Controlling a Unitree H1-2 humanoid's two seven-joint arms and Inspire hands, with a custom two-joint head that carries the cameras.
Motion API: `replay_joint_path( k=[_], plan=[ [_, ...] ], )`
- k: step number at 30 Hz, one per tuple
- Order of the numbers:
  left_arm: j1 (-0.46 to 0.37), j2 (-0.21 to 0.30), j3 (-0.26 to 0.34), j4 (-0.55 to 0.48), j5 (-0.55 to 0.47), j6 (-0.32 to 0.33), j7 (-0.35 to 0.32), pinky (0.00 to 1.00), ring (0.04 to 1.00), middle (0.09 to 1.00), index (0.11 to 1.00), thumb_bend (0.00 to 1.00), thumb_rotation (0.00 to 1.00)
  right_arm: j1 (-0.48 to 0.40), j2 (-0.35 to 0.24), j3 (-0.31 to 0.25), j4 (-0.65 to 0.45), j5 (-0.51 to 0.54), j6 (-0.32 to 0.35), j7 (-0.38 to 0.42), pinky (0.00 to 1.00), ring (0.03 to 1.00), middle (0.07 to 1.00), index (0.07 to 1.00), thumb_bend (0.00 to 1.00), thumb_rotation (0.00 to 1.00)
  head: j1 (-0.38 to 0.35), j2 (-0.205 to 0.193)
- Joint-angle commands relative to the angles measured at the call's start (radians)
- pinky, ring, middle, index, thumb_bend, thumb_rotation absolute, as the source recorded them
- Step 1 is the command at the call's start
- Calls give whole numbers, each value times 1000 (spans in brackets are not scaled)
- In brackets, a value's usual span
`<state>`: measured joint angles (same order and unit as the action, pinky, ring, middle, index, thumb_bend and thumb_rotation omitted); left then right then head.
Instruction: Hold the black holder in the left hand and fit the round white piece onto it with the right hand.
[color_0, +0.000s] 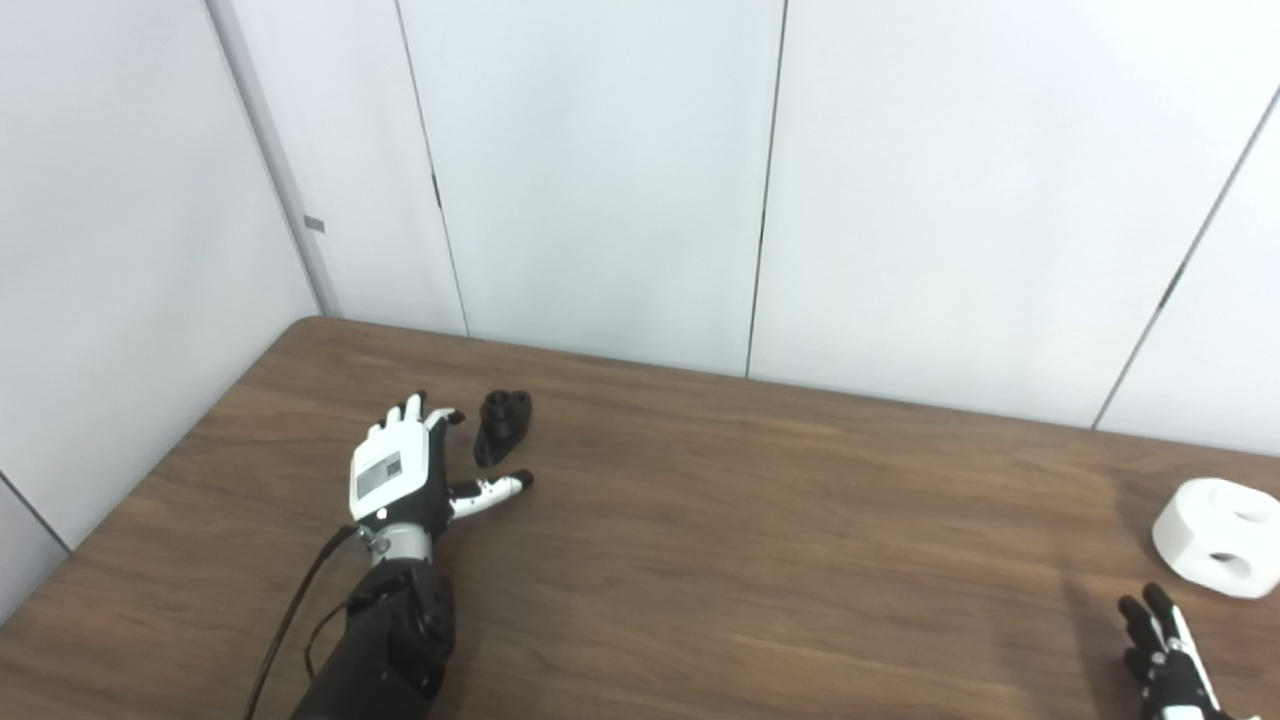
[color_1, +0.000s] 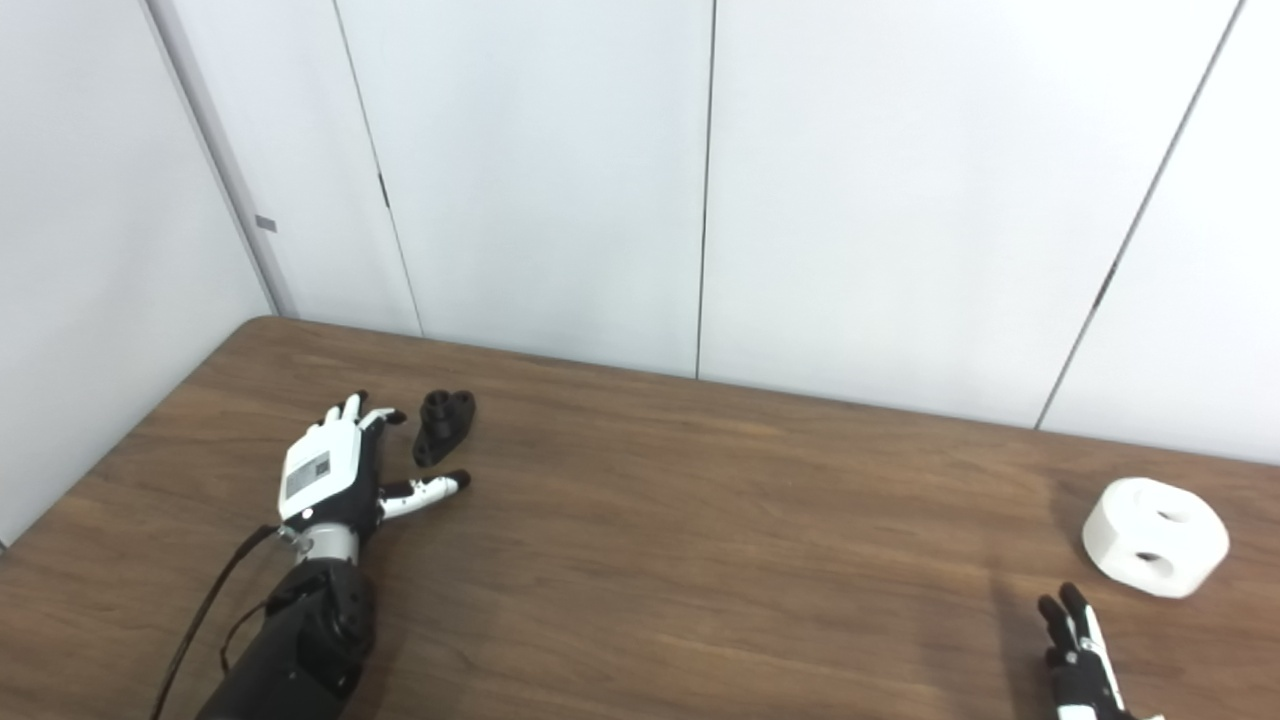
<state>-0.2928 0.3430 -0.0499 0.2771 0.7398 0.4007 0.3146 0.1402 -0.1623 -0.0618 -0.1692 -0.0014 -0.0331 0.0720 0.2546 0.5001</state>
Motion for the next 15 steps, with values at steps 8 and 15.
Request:
replay_joint_path(
  k=[8, 15],
  plan=[
    [-107, 20, -6, 76, 8, -19, 78, 1000, 1000, 1000, 756, 906, 513, 26, 1, 4, -12, -5, 35, -1, 1000, 999, 967, 1000, 536, 1000, 2, 5],
    [-148, 0, 2, 124, -31, -46, 113, 1000, 1000, 983, 728, 921, 467, 35, 3, 2, -30, -13, 46, -6, 1000, 992, 960, 1000, 520, 1000, 0, 11]
  ],
)
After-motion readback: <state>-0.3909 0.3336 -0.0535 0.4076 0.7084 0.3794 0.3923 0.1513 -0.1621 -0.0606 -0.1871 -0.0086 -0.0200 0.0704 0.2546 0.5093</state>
